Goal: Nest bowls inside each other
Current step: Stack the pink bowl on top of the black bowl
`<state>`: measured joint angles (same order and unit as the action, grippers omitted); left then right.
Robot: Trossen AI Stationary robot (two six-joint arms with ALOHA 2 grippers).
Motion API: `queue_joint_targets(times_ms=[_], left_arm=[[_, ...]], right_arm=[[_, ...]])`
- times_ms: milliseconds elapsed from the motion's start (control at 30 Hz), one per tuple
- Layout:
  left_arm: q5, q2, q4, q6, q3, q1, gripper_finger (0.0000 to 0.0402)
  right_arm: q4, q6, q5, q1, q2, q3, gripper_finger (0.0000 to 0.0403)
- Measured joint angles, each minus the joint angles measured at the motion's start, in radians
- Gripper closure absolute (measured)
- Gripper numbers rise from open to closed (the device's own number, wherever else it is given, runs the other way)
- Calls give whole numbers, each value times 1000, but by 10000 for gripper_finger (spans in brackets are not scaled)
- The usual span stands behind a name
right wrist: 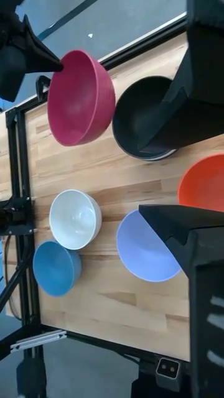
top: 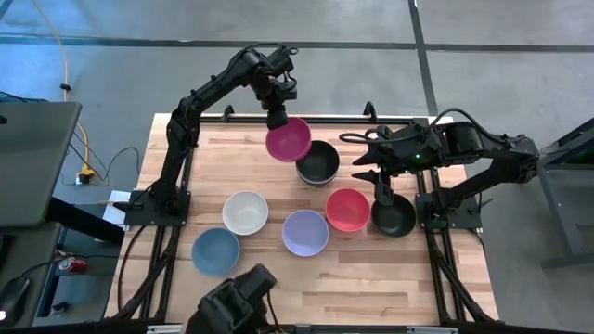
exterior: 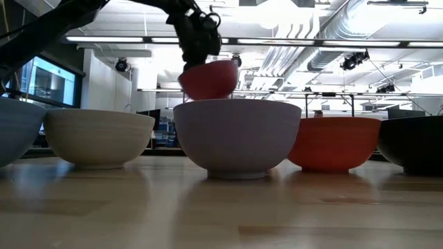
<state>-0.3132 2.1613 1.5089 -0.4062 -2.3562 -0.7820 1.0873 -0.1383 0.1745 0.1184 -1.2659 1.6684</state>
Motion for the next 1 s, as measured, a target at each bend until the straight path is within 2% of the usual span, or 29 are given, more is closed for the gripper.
queue_joint_targets(times_ms=[600,1000], left_arm=[[-17,-16,-184,105,0,156,401],[5,3,-244,168,0,175,401]], right_arm=[[3,-3,-2,0,-5,0,263],[-1,-18,-2,0,-5,0,263]])
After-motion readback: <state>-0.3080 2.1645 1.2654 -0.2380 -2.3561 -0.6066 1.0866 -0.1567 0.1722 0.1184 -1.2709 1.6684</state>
